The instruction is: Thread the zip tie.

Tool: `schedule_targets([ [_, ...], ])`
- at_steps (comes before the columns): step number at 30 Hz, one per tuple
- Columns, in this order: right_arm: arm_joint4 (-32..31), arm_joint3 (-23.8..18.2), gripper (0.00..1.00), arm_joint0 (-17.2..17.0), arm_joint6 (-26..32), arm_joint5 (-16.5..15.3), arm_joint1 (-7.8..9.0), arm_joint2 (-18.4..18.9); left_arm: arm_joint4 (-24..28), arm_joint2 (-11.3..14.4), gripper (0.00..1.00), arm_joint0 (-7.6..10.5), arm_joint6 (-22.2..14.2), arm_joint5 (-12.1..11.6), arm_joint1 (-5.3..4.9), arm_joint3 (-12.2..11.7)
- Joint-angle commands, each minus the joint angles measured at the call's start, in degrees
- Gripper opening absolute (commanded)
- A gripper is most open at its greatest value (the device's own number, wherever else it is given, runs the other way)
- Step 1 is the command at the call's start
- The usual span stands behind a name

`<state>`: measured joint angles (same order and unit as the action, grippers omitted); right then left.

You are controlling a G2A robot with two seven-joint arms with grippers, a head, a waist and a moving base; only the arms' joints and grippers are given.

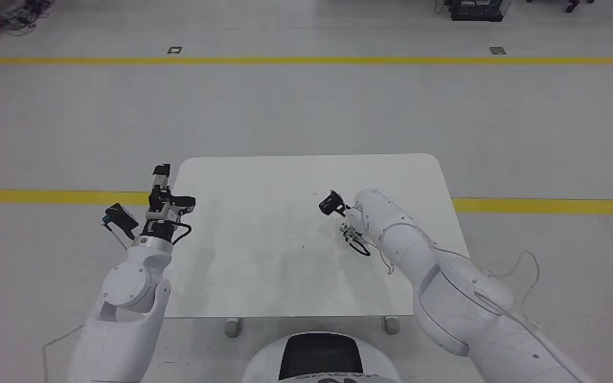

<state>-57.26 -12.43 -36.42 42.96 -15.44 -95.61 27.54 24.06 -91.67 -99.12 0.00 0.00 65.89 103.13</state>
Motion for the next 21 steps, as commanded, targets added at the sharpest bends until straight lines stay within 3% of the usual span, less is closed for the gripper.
schedule_targets([
  [1, -0.02, 0.16, 0.13, -0.03, -0.06, -0.01, -0.09, 0.08, 0.0, 0.0, 1.0, 0.0, 0.0, 0.0, 0.0, 0.0],
  [14, -1.06, 1.08, 0.15, -0.21, -0.76, 1.43, -0.63, 0.29, 0.0, 0.0, 1.0, 0.0, 0.0, 0.0, 0.0, 0.0],
  [21, -0.76, 1.32, 0.14, -0.07, -0.88, 0.61, -0.83, 0.75, 0.0, 0.0, 1.0, 0.0, 0.0, 0.0, 0.0, 0.0],
])
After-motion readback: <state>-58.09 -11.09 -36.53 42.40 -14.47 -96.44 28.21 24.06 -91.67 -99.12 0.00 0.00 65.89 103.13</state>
